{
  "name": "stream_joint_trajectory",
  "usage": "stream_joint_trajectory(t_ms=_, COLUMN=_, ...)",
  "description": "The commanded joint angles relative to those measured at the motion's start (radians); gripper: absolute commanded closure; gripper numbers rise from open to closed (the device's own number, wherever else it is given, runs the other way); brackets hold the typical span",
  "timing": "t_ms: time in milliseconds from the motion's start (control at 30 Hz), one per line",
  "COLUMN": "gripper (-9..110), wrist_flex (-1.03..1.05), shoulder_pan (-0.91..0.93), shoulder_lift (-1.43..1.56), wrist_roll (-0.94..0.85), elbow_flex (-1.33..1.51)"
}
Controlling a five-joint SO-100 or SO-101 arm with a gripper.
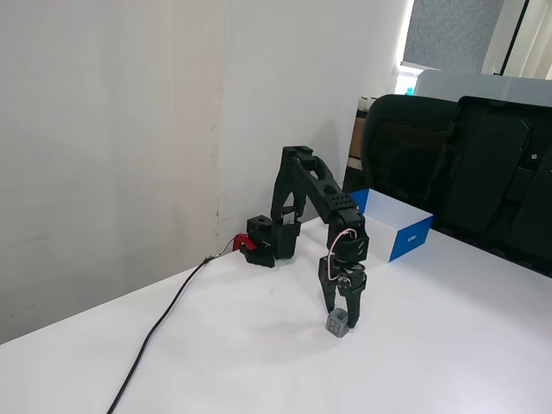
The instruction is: Grasp the gray block and put it in the box.
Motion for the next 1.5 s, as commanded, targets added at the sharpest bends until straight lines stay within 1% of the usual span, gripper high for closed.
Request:
stream_joint_trajectory(t_ms=0, gripper=84, wrist_flex=0.0, shoulder_pan=0.0, shoulder_lift=0.014, wrist_roll=0.005, elbow_flex=-0.084)
stream_joint_trajectory(t_ms=533, gripper=89, wrist_flex=0.031, shoulder_pan=0.012, shoulder_lift=0.049, wrist_roll=0.011, elbow_flex=-0.123)
stream_joint_trajectory(t_ms=767, gripper=90, wrist_flex=0.137, shoulder_pan=0.084, shoulder_lift=0.064, wrist_roll=0.032, elbow_flex=-0.276)
stream_joint_trajectory(t_ms=1133, gripper=91, wrist_flex=0.321, shoulder_pan=0.281, shoulder_lift=0.067, wrist_roll=0.086, elbow_flex=-0.571)
stream_joint_trajectory(t_ms=1467, gripper=91, wrist_flex=0.482, shoulder_pan=0.58, shoulder_lift=0.112, wrist_roll=0.094, elbow_flex=-0.787)
